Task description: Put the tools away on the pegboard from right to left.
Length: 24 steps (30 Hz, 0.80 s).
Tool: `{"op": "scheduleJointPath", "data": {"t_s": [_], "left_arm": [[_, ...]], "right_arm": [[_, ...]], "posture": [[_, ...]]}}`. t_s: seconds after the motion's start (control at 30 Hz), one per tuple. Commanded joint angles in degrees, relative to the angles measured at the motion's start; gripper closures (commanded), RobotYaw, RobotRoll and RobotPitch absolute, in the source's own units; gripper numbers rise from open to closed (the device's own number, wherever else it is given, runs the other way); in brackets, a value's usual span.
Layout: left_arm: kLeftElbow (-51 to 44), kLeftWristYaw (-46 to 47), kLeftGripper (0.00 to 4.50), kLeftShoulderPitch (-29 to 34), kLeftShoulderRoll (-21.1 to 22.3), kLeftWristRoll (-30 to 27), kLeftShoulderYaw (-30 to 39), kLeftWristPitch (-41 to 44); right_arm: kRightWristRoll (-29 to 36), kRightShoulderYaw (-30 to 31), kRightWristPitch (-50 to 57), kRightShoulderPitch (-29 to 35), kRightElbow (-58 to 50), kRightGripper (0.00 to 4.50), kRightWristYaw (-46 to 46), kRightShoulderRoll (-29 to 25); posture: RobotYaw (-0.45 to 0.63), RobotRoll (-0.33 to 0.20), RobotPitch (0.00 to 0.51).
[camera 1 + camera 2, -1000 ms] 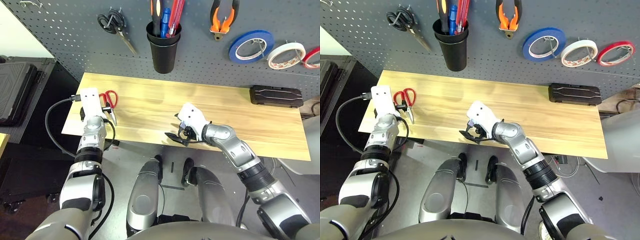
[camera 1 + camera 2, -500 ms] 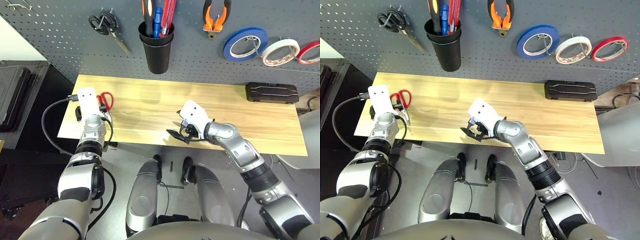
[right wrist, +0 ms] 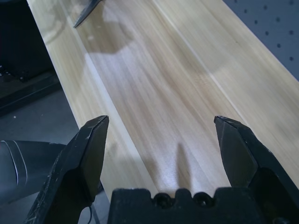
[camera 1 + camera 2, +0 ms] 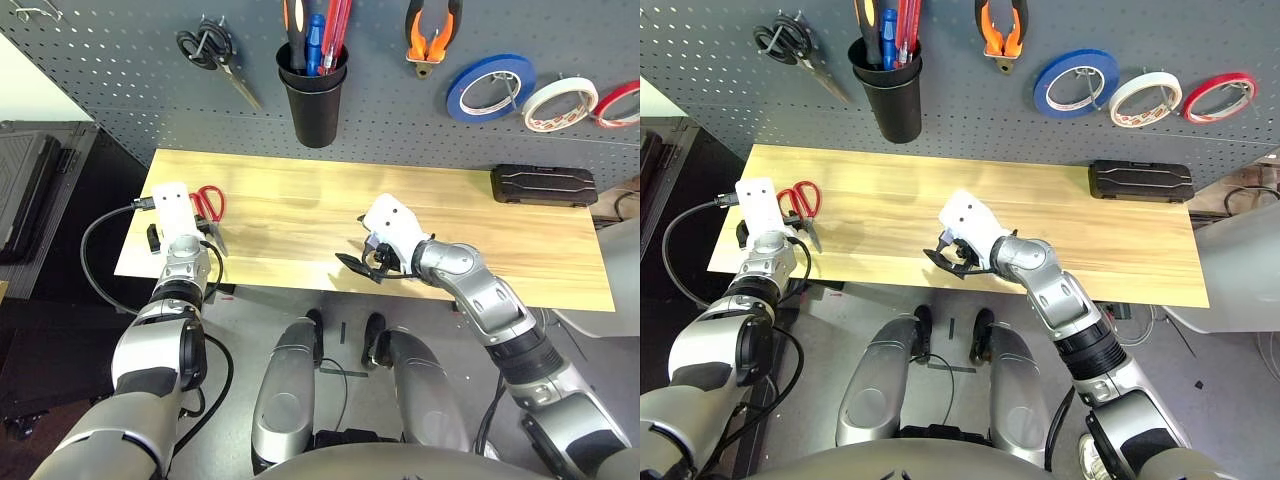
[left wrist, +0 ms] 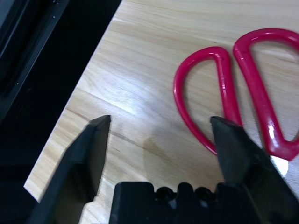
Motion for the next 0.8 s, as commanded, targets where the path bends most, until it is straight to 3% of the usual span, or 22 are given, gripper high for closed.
{"op": "scheduleJointPath", "data": {"t_s": [0.03,0.27,0.3,0.57,0.8], "left_arm": [[2.32,-2.41,1.44,0.82,-0.45,-0.36,0.16,2.18],[-0.88,-7.33,4.29,2.25,-3.05,-2.05,0.26,5.68],[-2.2,-7.85,4.45,2.97,-3.6,-2.16,0.02,6.17],[-16.7,-8.8,4.45,10.76,-8.26,-2.8,-1.06,11.27],[-27.97,-9.39,4.45,14.8,-9.73,-3.19,-1.16,15.46]], "right_arm": [[0.47,-0.64,0.96,1.4,-1.24,0.0,-0.44,-0.58],[1.88,-1.94,-0.93,0.68,-0.19,0.0,1.16,-2.19],[2.64,-2.33,-1.35,0.7,-0.34,0.0,2.26,-2.89],[9.01,-3.07,-4.71,1.44,-2.1,0.0,12.07,-7.28],[10.05,-2.32,-7.51,0.62,-0.17,0.0,15.15,-8.01]], "posture": [[0.12,0.0,0.328],[0.13,0.0,0.326],[0.13,0.0,0.326],[0.16,0.0,0.326],[0.18,0.0,0.32]]}}
